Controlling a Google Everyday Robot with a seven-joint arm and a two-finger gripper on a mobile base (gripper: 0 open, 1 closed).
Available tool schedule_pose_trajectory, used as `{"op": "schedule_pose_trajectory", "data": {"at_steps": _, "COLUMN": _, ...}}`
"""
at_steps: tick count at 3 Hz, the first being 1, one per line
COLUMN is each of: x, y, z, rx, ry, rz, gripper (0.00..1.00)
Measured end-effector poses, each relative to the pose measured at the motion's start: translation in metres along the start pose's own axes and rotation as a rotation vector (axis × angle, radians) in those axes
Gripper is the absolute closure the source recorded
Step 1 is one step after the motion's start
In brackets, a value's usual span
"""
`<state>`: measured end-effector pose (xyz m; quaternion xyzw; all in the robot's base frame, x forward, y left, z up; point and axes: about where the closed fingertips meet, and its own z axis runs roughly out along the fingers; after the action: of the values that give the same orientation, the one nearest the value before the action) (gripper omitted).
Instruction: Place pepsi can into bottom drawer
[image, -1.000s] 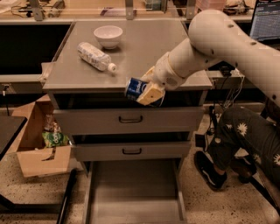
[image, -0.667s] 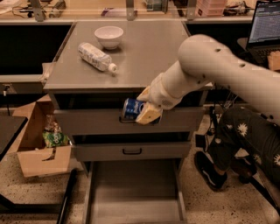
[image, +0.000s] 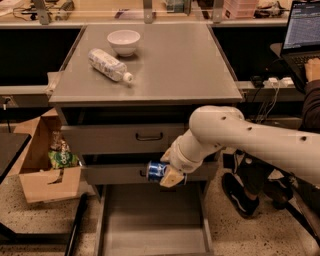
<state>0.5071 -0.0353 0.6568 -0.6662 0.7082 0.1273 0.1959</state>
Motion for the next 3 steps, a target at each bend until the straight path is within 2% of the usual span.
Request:
{"op": "schedule_pose_trajectory", "data": {"at_steps": 2, "x": 0.007, "y": 0.009, "z": 0.021, "rx": -0.026, "ry": 0.028, "rz": 0.015, "gripper": 1.00}}
{"op": "schedule_pose_trajectory", "data": {"at_steps": 3, "x": 0.048, "y": 0.038, "z": 0.116, "rx": -0.089, "ry": 0.063, "rz": 0.076, "gripper": 1.00}}
